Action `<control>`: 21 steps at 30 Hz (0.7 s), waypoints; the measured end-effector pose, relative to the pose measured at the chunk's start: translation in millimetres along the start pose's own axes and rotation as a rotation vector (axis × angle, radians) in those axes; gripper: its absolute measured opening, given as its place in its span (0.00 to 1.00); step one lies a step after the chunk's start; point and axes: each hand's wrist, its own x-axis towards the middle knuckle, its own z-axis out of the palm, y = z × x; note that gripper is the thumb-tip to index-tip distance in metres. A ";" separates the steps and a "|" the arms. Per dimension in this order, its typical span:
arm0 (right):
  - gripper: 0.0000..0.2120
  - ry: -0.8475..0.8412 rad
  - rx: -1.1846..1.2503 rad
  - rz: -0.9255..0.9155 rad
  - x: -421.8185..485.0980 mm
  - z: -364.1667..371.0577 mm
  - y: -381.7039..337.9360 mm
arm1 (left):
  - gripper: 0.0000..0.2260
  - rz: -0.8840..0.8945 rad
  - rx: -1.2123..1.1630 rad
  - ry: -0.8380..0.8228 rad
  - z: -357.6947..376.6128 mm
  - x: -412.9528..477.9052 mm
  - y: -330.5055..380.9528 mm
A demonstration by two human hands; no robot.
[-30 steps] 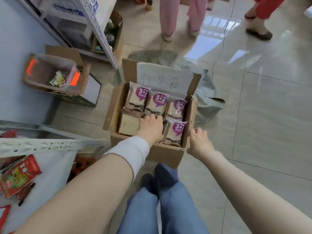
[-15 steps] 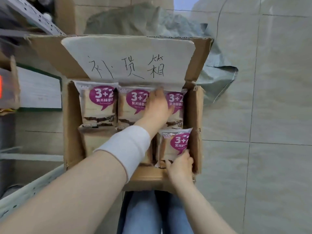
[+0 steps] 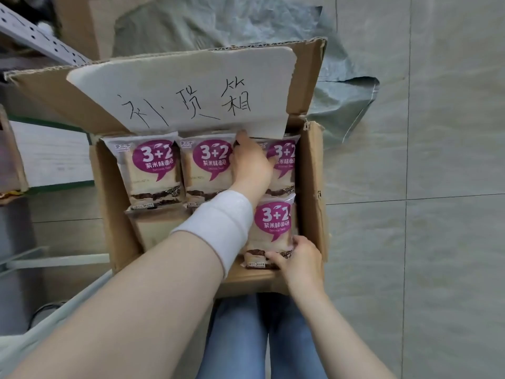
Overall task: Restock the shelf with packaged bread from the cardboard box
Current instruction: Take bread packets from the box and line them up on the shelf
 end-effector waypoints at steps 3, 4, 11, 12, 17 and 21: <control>0.30 -0.046 -0.032 -0.033 1.5 -4.0 3.1 | 0.35 0.029 -0.004 0.003 -1.0 -1.8 -2.9; 0.28 -0.054 -0.025 -0.049 1.1 -4.6 4.6 | 0.35 0.044 -0.012 0.010 -1.8 -3.3 -4.0; 0.16 -0.080 0.280 -0.118 -23.8 -27.7 24.6 | 0.30 0.066 -0.153 -0.040 -10.8 -26.2 -15.3; 0.15 -0.101 0.354 -0.111 -27.4 -33.5 30.6 | 0.30 0.069 -0.167 -0.058 -12.8 -28.9 -18.2; 0.14 -0.164 0.560 -0.095 -41.2 -54.2 68.0 | 0.27 0.110 -0.286 -0.062 -33.7 -53.0 -27.0; 0.12 -0.213 0.571 -0.175 -57.1 -68.9 87.9 | 0.22 0.174 -0.373 0.029 -65.3 -93.2 -33.4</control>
